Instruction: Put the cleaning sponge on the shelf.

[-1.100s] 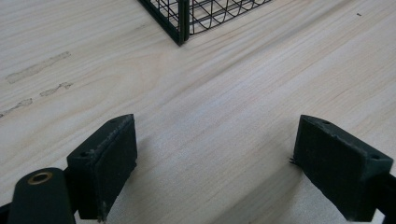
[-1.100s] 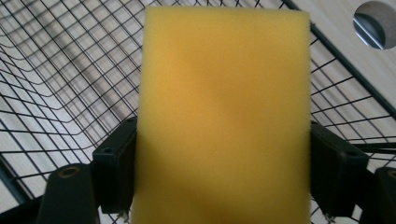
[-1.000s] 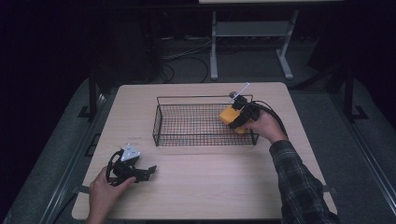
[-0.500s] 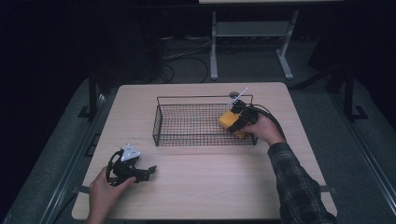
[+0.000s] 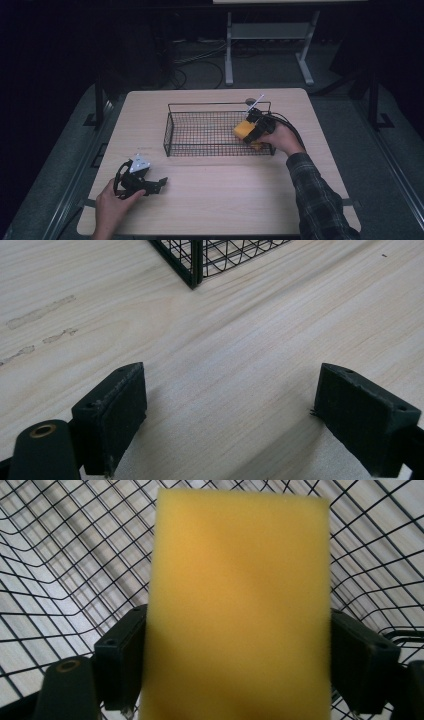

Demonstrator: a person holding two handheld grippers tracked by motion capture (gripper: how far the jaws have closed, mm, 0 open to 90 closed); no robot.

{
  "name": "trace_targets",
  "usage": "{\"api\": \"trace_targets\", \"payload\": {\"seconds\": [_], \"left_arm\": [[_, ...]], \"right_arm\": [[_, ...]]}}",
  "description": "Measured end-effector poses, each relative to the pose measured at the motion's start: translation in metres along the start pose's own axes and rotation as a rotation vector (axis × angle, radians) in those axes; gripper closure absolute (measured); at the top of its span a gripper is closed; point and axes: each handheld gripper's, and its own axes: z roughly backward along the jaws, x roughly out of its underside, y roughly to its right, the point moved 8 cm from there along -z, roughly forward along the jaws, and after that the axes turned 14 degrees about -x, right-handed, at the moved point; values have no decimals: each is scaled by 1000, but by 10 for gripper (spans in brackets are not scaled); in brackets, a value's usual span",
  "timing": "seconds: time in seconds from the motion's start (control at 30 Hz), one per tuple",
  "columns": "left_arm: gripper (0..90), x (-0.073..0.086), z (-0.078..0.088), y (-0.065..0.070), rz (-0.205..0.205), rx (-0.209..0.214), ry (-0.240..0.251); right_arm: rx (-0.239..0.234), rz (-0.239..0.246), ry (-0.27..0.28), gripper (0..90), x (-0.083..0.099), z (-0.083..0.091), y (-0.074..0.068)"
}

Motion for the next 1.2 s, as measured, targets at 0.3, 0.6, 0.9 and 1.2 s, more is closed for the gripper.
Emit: {"api": "trace_targets", "payload": {"seconds": [0.3,0.6,0.9,1.2], "left_arm": [[127,0,0,0,0,0,0],[127,0,0,0,0,0,0],[127,0,0,0,0,0,0],[127,0,0,0,-1,-1,0]], "right_arm": [[5,-5,5,199,0,2,0],[7,-19,71,198,-3,27,-3],[15,-18,125,198,4,59,-12],[29,-31,176,197,30,78,-17]]}}
